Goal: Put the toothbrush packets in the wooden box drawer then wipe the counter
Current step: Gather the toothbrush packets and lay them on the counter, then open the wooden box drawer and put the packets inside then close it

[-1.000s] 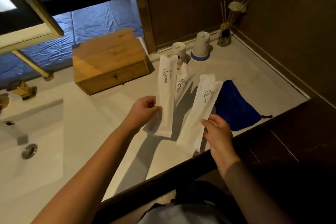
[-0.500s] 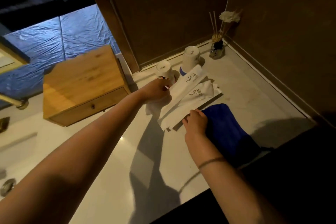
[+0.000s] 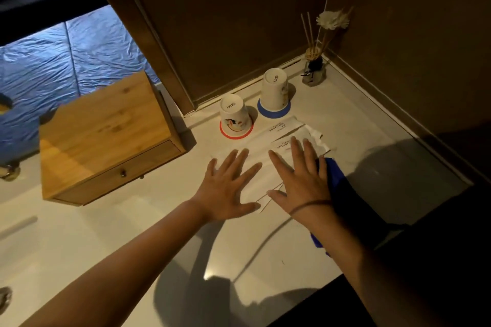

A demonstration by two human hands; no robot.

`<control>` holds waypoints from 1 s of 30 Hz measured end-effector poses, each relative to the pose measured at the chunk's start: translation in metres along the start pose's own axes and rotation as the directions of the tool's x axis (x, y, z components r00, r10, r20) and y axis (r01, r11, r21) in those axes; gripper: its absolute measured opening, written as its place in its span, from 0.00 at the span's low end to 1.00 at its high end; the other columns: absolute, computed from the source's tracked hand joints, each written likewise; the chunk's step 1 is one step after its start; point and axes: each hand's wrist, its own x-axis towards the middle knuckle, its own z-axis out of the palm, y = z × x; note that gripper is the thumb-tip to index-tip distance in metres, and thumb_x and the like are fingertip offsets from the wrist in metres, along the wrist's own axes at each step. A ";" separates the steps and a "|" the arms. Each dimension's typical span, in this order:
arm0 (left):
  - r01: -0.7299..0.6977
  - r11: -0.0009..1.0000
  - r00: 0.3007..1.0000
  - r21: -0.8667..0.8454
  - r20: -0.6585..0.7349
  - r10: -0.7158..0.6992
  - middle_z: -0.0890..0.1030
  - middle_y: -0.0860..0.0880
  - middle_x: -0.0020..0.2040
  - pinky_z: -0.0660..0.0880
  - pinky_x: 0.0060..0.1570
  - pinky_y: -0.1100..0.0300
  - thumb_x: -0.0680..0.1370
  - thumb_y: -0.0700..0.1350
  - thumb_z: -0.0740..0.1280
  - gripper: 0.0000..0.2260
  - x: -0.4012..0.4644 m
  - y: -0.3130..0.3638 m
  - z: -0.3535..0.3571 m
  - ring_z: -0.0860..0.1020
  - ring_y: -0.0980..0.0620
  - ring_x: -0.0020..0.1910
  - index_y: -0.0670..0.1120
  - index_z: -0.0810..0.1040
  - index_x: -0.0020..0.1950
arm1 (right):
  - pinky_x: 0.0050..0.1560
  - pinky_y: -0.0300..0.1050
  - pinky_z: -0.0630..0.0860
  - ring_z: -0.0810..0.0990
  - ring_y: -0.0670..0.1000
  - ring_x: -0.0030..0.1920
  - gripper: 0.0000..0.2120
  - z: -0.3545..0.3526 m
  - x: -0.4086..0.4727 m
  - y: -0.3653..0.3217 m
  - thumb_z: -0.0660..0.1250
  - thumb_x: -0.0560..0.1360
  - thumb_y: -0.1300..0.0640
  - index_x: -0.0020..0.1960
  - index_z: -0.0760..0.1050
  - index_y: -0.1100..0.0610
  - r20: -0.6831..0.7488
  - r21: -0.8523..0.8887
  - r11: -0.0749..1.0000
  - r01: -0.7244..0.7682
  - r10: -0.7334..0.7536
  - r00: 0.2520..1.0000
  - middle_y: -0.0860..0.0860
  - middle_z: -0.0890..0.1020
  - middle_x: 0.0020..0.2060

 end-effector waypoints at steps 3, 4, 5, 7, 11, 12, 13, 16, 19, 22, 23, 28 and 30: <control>0.002 1.000 1.000 0.009 -0.009 -0.002 0.30 0.51 0.73 0.38 0.71 0.37 0.72 0.70 0.51 0.38 0.007 -0.004 0.011 0.31 0.46 0.74 0.60 0.35 0.74 | 0.72 0.66 0.44 0.38 0.61 0.75 0.42 0.011 0.015 0.006 0.60 0.69 0.32 0.75 0.43 0.43 0.108 -0.073 0.995 0.069 -0.060 0.992 0.54 0.41 0.77; -0.004 1.000 1.000 0.009 -0.018 0.004 0.30 0.51 0.74 0.38 0.71 0.37 0.72 0.70 0.51 0.38 0.009 -0.005 0.012 0.31 0.46 0.74 0.60 0.36 0.74 | 0.72 0.65 0.44 0.38 0.60 0.75 0.42 0.013 0.019 0.007 0.59 0.69 0.31 0.75 0.42 0.43 0.129 -0.070 0.995 0.076 -0.066 0.989 0.54 0.40 0.77; -0.011 1.000 1.000 0.011 -0.022 0.011 0.31 0.51 0.74 0.38 0.71 0.38 0.71 0.71 0.50 0.38 0.012 -0.007 0.013 0.31 0.46 0.73 0.60 0.36 0.74 | 0.72 0.65 0.44 0.38 0.60 0.75 0.43 0.014 0.023 0.009 0.58 0.69 0.30 0.74 0.41 0.42 0.145 -0.066 0.995 0.078 -0.068 0.987 0.53 0.40 0.77; -0.022 1.000 1.000 0.008 -0.016 0.022 0.33 0.51 0.76 0.38 0.71 0.38 0.72 0.70 0.51 0.38 0.019 -0.010 0.010 0.32 0.46 0.74 0.60 0.37 0.75 | 0.73 0.63 0.44 0.38 0.59 0.75 0.44 0.012 0.031 0.015 0.57 0.68 0.29 0.74 0.39 0.41 0.159 -0.086 0.994 0.074 -0.060 0.985 0.53 0.40 0.77; -0.044 0.999 0.999 0.003 -0.009 0.044 0.38 0.48 0.78 0.39 0.71 0.37 0.72 0.69 0.54 0.38 0.033 -0.011 0.002 0.36 0.44 0.77 0.59 0.38 0.75 | 0.73 0.63 0.45 0.38 0.59 0.75 0.45 0.002 0.046 0.024 0.59 0.67 0.29 0.74 0.39 0.41 0.212 -0.090 0.994 0.067 -0.046 0.976 0.53 0.39 0.77; -0.049 0.999 0.999 0.002 -0.018 0.049 0.39 0.48 0.78 0.40 0.71 0.36 0.72 0.69 0.54 0.38 0.035 -0.010 0.001 0.37 0.43 0.77 0.59 0.39 0.75 | 0.73 0.63 0.45 0.37 0.59 0.75 0.45 0.000 0.048 0.025 0.59 0.67 0.29 0.74 0.38 0.41 0.236 -0.090 0.994 0.069 -0.046 0.971 0.53 0.39 0.76; -0.053 0.999 0.998 -0.001 -0.025 0.053 0.40 0.47 0.79 0.41 0.71 0.36 0.72 0.69 0.54 0.38 0.035 -0.009 0.001 0.38 0.43 0.77 0.59 0.40 0.75 | 0.73 0.63 0.45 0.37 0.59 0.75 0.45 -0.001 0.049 0.026 0.60 0.67 0.30 0.74 0.38 0.41 0.259 -0.093 0.993 0.070 -0.043 0.965 0.53 0.38 0.76; -0.052 0.999 0.998 -0.006 -0.038 0.052 0.41 0.47 0.79 0.44 0.72 0.35 0.72 0.68 0.54 0.37 0.033 -0.006 0.002 0.39 0.43 0.77 0.59 0.42 0.76 | 0.73 0.63 0.45 0.36 0.59 0.75 0.45 -0.005 0.046 0.024 0.60 0.68 0.31 0.74 0.38 0.42 0.298 -0.099 0.994 0.054 -0.022 0.954 0.53 0.37 0.76; -0.056 0.997 0.997 -0.045 -0.054 0.053 0.41 0.48 0.79 0.43 0.73 0.36 0.73 0.67 0.55 0.36 0.028 -0.004 -0.002 0.38 0.44 0.77 0.59 0.43 0.76 | 0.73 0.64 0.44 0.35 0.59 0.75 0.44 -0.010 0.042 0.017 0.60 0.69 0.31 0.74 0.39 0.42 0.317 -0.093 0.995 0.019 0.011 0.948 0.54 0.37 0.76; -0.077 0.986 0.987 -0.147 -0.149 0.054 0.42 0.50 0.79 0.40 0.72 0.41 0.74 0.66 0.56 0.35 0.009 -0.003 -0.008 0.38 0.47 0.77 0.59 0.44 0.76 | 0.73 0.63 0.46 0.38 0.58 0.76 0.37 -0.020 0.038 0.000 0.56 0.73 0.34 0.75 0.44 0.44 0.270 -0.061 0.997 -0.039 0.054 0.961 0.54 0.42 0.77; -0.075 0.982 0.983 -0.174 -0.181 0.043 0.44 0.50 0.79 0.40 0.72 0.43 0.74 0.65 0.56 0.34 -0.002 -0.005 -0.011 0.39 0.48 0.77 0.58 0.46 0.76 | 0.74 0.61 0.47 0.41 0.57 0.76 0.35 -0.024 0.036 -0.007 0.56 0.74 0.36 0.75 0.47 0.46 0.233 -0.033 0.998 -0.053 0.059 0.971 0.54 0.45 0.77; -0.008 0.988 0.940 -0.154 -0.339 -0.045 0.62 0.46 0.76 0.54 0.74 0.46 0.77 0.59 0.53 0.27 -0.066 -0.043 -0.018 0.59 0.46 0.75 0.49 0.61 0.74 | 0.68 0.51 0.69 0.66 0.54 0.69 0.23 -0.035 0.017 -0.066 0.58 0.78 0.46 0.70 0.63 0.52 0.065 0.230 0.973 0.017 -0.033 0.997 0.53 0.68 0.70; 0.031 0.994 0.907 -0.104 -0.415 -0.072 0.70 0.43 0.71 0.64 0.70 0.44 0.78 0.55 0.55 0.23 -0.092 -0.073 -0.018 0.67 0.45 0.71 0.47 0.67 0.70 | 0.61 0.46 0.74 0.74 0.51 0.63 0.19 -0.034 0.010 -0.096 0.59 0.78 0.48 0.67 0.68 0.51 0.047 0.310 0.949 0.064 -0.083 0.995 0.51 0.74 0.65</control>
